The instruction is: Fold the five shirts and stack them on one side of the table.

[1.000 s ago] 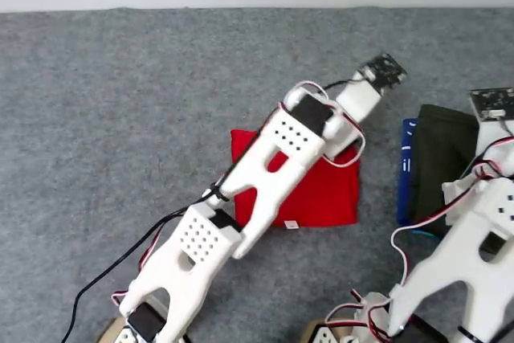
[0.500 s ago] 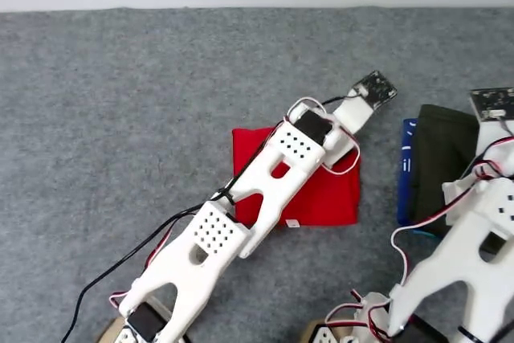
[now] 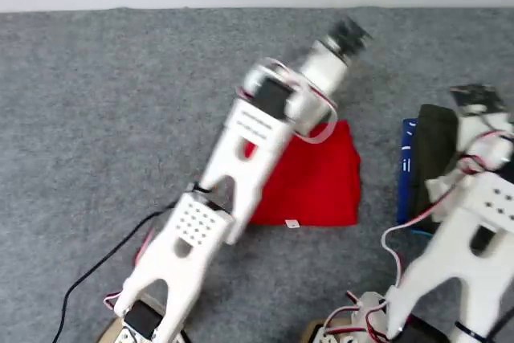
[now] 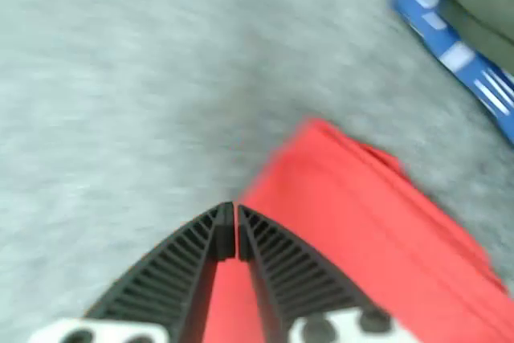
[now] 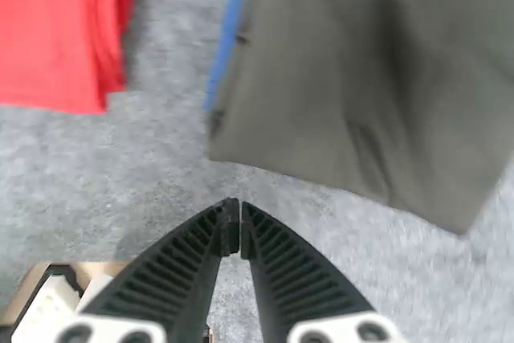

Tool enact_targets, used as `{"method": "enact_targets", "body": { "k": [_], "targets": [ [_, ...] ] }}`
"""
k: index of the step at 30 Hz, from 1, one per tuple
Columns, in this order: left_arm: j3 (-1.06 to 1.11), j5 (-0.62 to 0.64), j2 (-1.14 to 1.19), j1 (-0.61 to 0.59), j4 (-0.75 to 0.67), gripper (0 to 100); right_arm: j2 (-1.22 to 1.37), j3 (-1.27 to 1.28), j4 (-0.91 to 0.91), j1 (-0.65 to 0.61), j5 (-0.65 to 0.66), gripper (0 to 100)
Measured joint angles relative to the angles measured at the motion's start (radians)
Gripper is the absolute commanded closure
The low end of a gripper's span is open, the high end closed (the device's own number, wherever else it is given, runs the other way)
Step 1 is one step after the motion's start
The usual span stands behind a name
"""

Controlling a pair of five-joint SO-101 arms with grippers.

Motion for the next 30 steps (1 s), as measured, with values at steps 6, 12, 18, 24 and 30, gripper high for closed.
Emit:
{"method": "enact_targets", "body": {
  "k": [6, 12, 18, 24, 30],
  "targets": [
    [0.034, -0.025, -0.232, -0.18, 0.003, 99, 0.0, 0.0, 0.006, -0.158, -0.141, 84.1],
    [0.365, -0.087, -0.551, -0.382, 0.003, 99, 0.0, 0.002, 0.006, -0.288, -0.334, 69.2],
    [0.79, -0.097, -0.904, -0.548, 0.003, 99, 0.0, 0.138, -0.117, -0.462, -0.506, 69.1],
    [1.123, -0.181, -1.188, -0.73, 0.003, 99, 0.0, 0.298, -0.339, -0.577, -0.562, 69.1],
    [1.277, -0.236, -1.339, -0.872, 0.003, 99, 0.054, 0.382, -0.546, -0.585, -0.568, 69.1]
  ]
}}
